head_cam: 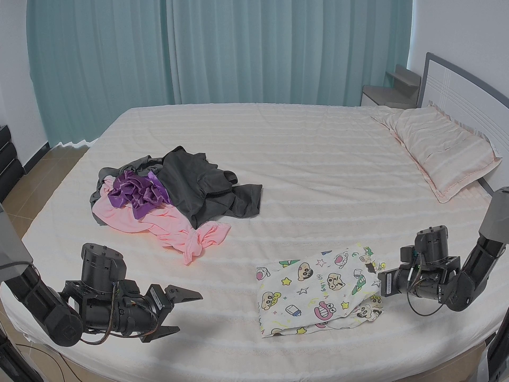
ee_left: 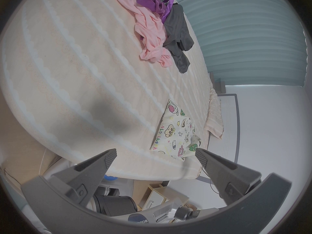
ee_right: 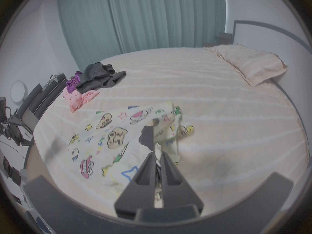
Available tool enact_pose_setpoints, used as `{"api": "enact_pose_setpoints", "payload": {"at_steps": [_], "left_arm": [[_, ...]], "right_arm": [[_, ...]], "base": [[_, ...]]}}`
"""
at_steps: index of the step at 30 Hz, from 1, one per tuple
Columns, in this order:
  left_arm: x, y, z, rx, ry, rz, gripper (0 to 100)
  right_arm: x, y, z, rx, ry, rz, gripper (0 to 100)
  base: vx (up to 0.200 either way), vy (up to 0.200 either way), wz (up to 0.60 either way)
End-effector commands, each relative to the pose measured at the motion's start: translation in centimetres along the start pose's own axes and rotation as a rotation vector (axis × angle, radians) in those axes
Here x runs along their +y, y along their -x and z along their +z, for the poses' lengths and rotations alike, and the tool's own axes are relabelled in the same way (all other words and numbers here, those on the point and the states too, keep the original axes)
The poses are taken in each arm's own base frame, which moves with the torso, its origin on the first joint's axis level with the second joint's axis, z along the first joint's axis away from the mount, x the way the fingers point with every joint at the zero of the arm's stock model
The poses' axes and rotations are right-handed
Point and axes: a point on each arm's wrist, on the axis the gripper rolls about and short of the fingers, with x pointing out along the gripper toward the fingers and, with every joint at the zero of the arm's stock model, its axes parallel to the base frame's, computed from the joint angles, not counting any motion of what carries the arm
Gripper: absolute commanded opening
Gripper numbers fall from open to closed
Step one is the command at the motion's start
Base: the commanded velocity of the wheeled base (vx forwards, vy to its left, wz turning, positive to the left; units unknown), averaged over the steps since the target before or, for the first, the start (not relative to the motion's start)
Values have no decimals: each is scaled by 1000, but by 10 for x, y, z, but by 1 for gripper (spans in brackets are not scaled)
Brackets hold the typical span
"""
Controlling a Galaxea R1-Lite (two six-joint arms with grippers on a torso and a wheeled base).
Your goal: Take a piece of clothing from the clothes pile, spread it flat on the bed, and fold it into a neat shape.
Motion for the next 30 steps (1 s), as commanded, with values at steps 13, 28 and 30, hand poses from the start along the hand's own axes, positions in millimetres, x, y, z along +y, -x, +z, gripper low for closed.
{"api": "enact_pose_setpoints", "payload": {"at_steps": [13,28,30], "left_arm": [[1,-1,-2,7,-3,6,100],[1,-2,-4,12,-7,12,100],[1,-3,-4,10,-7,15,100]], "right_arm": [[-23,25,-43,157,-134,47,0],[-34,35,-52,124,-393,92,100],[-34,34,-49,106,-460,91,100]], "base": [[0,0,0],[0,0,0],[0,0,0]]}}
